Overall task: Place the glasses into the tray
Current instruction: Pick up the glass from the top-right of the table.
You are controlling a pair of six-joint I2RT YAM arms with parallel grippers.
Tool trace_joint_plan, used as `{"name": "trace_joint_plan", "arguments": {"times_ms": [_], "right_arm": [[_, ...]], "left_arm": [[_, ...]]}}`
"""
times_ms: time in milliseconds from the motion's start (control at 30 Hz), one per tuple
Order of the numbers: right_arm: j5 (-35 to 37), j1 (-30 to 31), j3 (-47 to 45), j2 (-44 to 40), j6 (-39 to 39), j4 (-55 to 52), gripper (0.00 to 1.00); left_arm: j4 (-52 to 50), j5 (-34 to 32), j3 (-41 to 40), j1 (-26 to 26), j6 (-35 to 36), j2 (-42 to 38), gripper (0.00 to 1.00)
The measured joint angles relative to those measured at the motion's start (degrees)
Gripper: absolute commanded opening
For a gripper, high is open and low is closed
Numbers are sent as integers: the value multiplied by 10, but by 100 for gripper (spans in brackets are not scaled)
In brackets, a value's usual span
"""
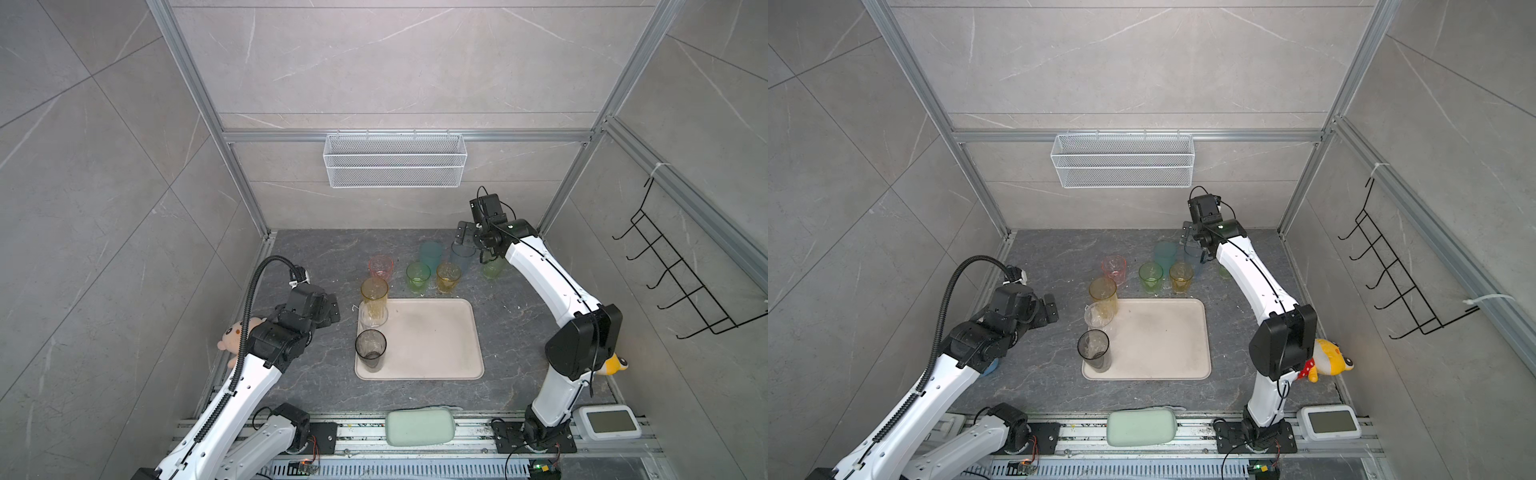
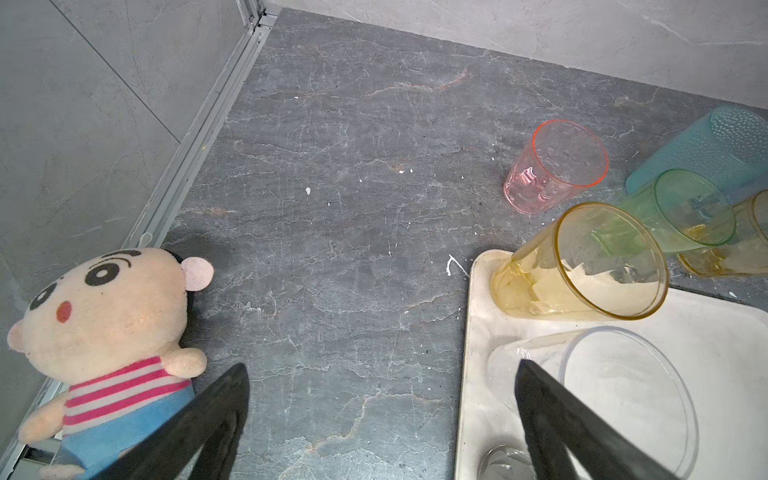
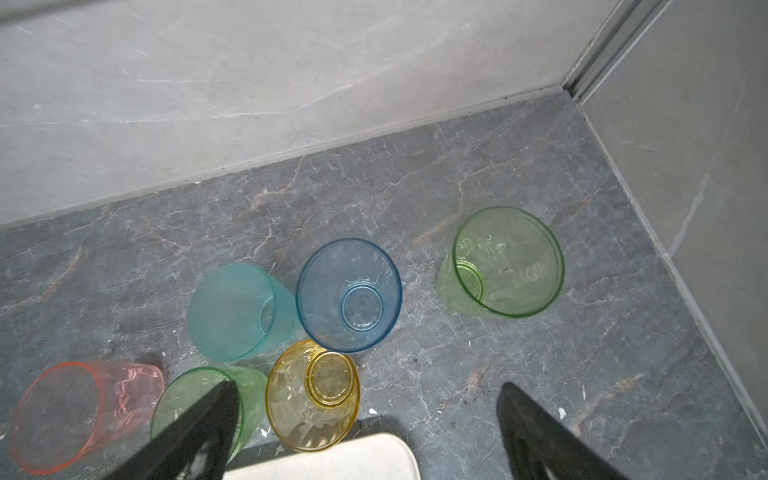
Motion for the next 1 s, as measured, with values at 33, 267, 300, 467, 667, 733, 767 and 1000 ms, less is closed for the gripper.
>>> {"name": "trace_joint_plan", "arguments": {"times_ms": [33,267,300,467,667,733,767,1000], "right_arm": [[-4,-5,6,9,1,-5,97],[-38,-30,22,51,5,-17,92],[-43,-33,25,57,6,-19,92],[-62,-43,37,81,9,-27,89],[-76,-45,54,101,9,-30,87],[-79,-45,60,106,9,-32,87],[-81,-45,63,109,9,-33,86],[-85,-45,86,129,9,-38,83]], "left_arm": [[0,0,0,0,0,-1,100],[0,4,0,0,0,0,100],[0,4,0,0,0,0,100],[1,5,0,0,0,0,100],[1,5,0,0,0,0,100],[1,5,0,0,0,0,100],[1,6,0,0,0,0,100],[1,10,0,0,0,0,100]]}}
